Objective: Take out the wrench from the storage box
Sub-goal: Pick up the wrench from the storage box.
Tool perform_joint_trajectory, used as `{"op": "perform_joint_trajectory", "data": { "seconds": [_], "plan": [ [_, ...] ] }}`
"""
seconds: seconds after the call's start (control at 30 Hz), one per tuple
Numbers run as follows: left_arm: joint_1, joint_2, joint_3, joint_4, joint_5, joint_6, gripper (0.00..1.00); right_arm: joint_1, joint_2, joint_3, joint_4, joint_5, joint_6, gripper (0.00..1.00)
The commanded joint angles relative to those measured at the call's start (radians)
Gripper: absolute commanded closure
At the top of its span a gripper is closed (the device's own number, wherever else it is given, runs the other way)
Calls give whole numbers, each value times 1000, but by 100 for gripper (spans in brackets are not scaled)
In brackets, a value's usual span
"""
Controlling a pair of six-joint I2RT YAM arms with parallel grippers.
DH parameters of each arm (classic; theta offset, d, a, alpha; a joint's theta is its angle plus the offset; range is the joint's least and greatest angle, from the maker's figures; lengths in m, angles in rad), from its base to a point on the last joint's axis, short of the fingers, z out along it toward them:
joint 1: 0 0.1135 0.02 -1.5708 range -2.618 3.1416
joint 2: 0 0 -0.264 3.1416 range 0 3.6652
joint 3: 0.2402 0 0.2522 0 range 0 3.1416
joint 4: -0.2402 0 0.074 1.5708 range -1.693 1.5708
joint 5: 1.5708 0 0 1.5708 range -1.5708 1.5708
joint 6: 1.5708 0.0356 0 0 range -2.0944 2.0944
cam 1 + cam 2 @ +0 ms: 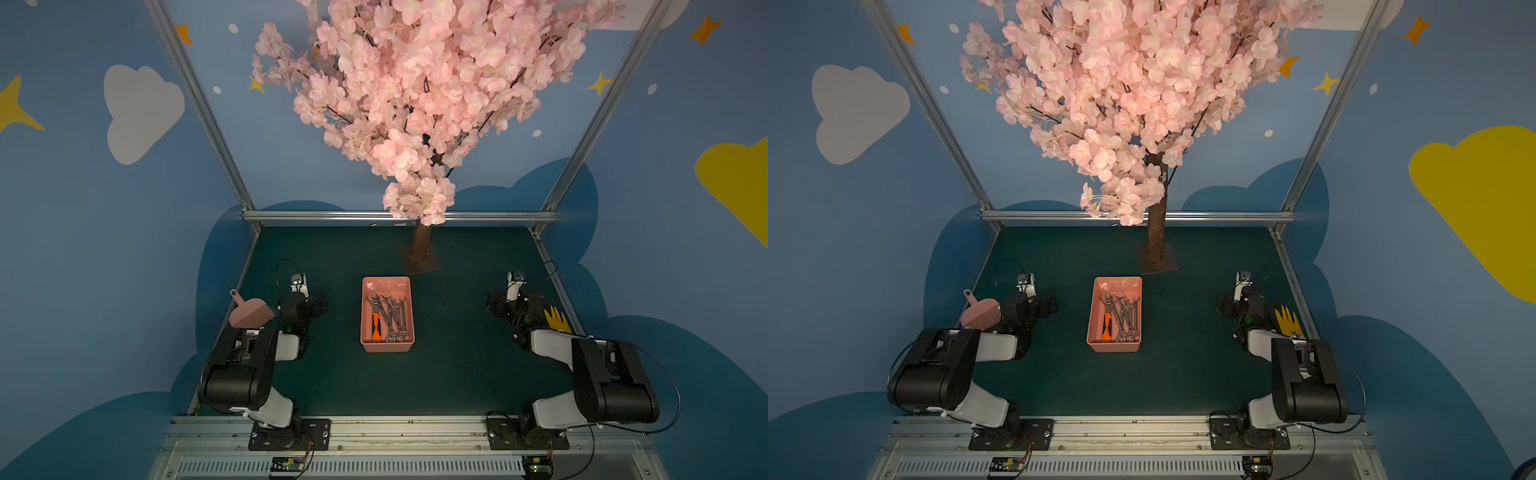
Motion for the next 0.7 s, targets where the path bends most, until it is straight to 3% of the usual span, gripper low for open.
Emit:
{"op": "perform_joint_trajectory", "data": {
  "seconds": [0.0,0.57,0.67],
  "plan": [
    [4,-10,16,-9,7,3,0,4,2,18,25,-2,-5,2],
    [3,-59,5,-3,38,28,0,-25,-37,15,44,-95,38,2],
    [-7,-192,48,-191,47,45,0,-9,-128,92,-164,-131,7,2]
  ]
}}
